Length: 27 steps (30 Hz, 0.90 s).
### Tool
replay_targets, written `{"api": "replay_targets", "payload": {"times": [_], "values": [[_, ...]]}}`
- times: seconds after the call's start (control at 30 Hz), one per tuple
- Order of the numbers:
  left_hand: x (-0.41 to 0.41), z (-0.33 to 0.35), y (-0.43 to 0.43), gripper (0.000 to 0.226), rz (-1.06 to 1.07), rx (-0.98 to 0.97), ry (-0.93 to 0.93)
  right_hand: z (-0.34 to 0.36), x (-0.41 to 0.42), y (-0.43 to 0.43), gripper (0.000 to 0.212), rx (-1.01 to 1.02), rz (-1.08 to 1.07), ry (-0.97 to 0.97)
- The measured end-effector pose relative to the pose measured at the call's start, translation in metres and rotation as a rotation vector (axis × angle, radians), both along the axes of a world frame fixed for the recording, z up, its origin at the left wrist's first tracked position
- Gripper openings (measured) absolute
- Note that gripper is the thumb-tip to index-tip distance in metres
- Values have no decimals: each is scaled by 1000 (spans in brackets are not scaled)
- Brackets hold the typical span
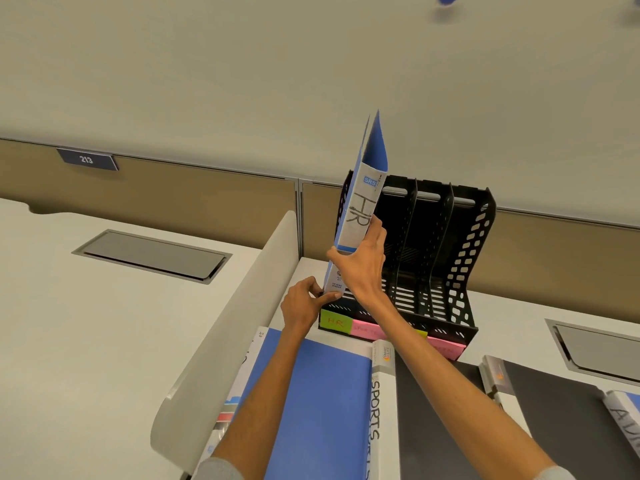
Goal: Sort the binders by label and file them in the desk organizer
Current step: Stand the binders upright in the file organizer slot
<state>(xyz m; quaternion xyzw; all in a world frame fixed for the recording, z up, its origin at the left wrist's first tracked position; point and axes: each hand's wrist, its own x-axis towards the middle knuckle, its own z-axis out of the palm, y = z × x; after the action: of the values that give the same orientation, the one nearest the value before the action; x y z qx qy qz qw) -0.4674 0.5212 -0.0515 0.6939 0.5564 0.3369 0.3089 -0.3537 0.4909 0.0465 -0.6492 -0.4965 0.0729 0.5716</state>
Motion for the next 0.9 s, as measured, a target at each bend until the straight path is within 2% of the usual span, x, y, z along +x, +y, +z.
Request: {"api": "replay_targets", "payload": {"times": [0.13, 0.3, 0.4, 0.57, 0.67, 0.9], "values": [[-1, -2, -7, 52, -20, -2, -9, 2, 0, -1, 90, -15, -5, -2], [10, -5, -21, 78, -21, 18, 22, 0, -3, -2, 87, -5, -33, 12], [23, -6, -25, 69, 73, 61, 32, -1, -4, -4, 86, 6, -50, 32], [27, -6, -20, 51, 62, 102, 97, -1, -7, -4, 85, 7, -43, 32], [29, -10, -20, 53, 68, 108, 148, -1, -5, -5, 85, 10, -30, 58], [32, -11, -23, 55, 76, 59, 136, 1, 1, -3, 85, -42, 34, 39]]}}
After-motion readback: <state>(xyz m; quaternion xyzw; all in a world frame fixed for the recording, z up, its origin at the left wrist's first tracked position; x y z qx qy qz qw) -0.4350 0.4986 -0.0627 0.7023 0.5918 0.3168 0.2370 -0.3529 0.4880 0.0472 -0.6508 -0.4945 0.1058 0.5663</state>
